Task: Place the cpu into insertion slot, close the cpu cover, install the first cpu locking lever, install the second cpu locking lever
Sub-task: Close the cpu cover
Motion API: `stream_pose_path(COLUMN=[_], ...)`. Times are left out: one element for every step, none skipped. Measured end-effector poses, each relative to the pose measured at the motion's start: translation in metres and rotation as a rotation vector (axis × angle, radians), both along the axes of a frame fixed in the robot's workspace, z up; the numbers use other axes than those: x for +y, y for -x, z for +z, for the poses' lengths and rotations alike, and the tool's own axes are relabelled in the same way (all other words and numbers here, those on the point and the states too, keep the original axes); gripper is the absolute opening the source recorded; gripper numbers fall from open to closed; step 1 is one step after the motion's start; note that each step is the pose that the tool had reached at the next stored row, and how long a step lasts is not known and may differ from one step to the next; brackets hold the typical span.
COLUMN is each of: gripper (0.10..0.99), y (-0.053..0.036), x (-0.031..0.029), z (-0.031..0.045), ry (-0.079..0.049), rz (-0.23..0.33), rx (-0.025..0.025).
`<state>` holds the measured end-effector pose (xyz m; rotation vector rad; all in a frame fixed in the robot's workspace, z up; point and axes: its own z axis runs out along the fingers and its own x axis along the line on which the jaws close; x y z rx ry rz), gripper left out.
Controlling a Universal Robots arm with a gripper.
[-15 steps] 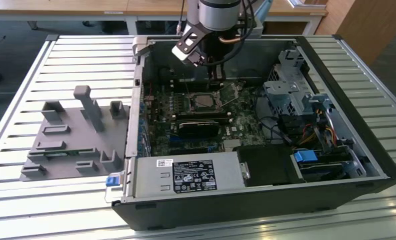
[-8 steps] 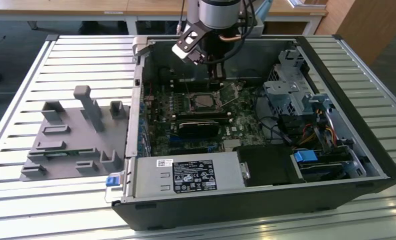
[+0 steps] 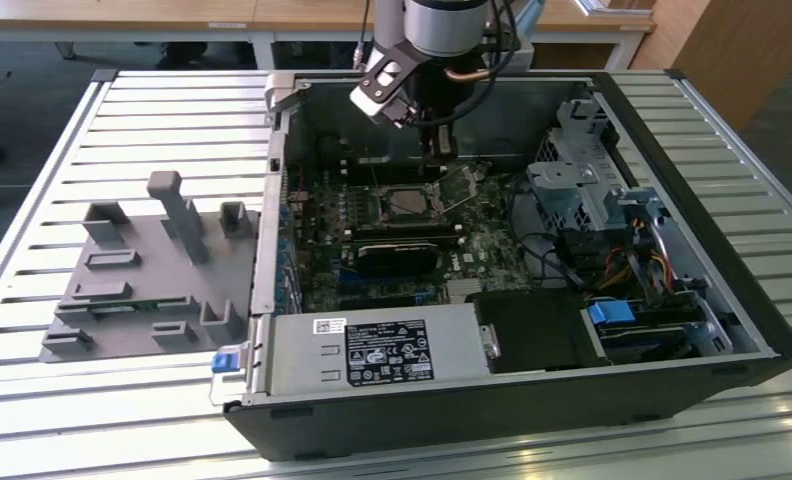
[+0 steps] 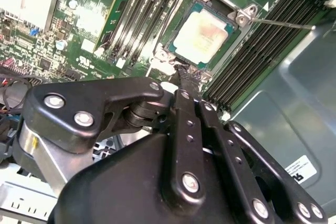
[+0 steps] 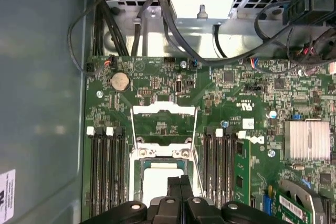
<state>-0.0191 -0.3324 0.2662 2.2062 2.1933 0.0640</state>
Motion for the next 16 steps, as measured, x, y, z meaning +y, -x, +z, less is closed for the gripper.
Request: stream_pose_path(gripper=[0.106, 0.106, 0.106, 0.106, 0.106, 0.106, 0.106, 0.106, 0.106, 0.106, 0.106, 0.106, 0.106, 0.106, 0.106, 0.106], y=[-0.0011, -0.0022, -0.0031, -0.0042, -0.0053, -0.0063, -0.0073, -0.0084, -0.0094, -0.0104, -0.0115, -0.0126, -0.0138, -0.0148, -0.0158, -0.0170], x=[0.0000, 0.0000, 0.0000, 0.0000, 0.0000, 0.0000, 0.0000, 0.0000, 0.0000, 0.0000, 0.0000, 0.0000, 0.0000, 0.0000, 0.0000, 0.0000], z=[0.0000, 0.0000, 0.0000, 0.0000, 0.0000, 0.0000, 0.0000, 0.0000, 0.0000, 0.0000, 0.0000, 0.0000, 0.0000, 0.0000, 0.0000, 0.0000], ry=[0.000, 0.000, 0.000, 0.000, 0.000, 0.000, 0.000, 0.000, 0.000, 0.000, 0.000, 0.000, 0.000, 0.000, 0.000, 0.000], rz=[0.000, 0.000, 0.000, 0.000, 0.000, 0.000, 0.000, 0.000, 0.000, 0.000, 0.000, 0.000, 0.000, 0.000, 0.000, 0.000], rx=[0.0004, 0.0006, 0.0009, 0.0013, 0.0016, 0.0019, 0.0024, 0.0027, 0.0031, 0.0035, 0.0039, 0.0042, 0.0045, 0.0048, 0.0052, 0.0055])
